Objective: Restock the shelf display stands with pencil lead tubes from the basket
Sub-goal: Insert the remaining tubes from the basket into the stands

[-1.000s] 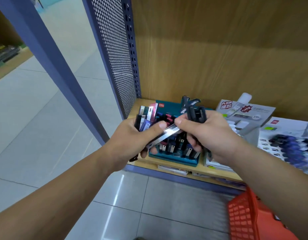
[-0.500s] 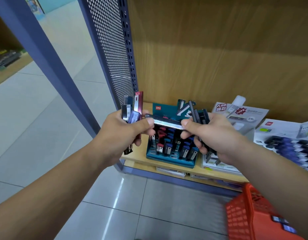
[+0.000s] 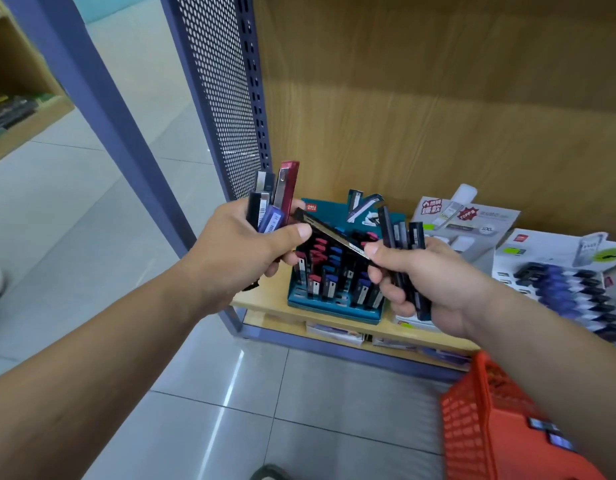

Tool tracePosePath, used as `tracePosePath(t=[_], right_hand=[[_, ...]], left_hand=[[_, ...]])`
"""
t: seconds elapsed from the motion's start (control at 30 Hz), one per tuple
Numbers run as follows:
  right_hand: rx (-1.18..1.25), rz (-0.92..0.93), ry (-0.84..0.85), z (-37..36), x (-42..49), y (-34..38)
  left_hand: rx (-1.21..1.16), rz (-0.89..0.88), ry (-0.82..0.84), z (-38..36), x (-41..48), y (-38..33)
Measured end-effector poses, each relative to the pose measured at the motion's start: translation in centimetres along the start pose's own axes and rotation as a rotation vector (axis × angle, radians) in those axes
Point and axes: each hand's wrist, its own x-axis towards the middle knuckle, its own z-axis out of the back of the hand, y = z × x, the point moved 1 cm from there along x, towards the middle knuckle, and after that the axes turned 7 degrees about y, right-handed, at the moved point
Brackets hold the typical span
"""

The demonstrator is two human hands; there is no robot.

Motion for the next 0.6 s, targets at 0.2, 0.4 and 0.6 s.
tracePosePath(t=[0.2,0.4,0.6], right_hand=[[-0.214,-0.022,-0.159,1.8,-0.7,-1.0],[-0.257,0.048,-0.160,3.4,-1.5,-2.8],[-0.183,0.031,-0.134,3.1,-0.9,-4.4]], left_hand=[[0.258,-0.047,0.080,-1.3,0.5,-0.9],[0.673,-0.068,0.142,-2.3,2.1,-0.7],[0.900,-0.098,0.218,-4.8,3.9,2.5]])
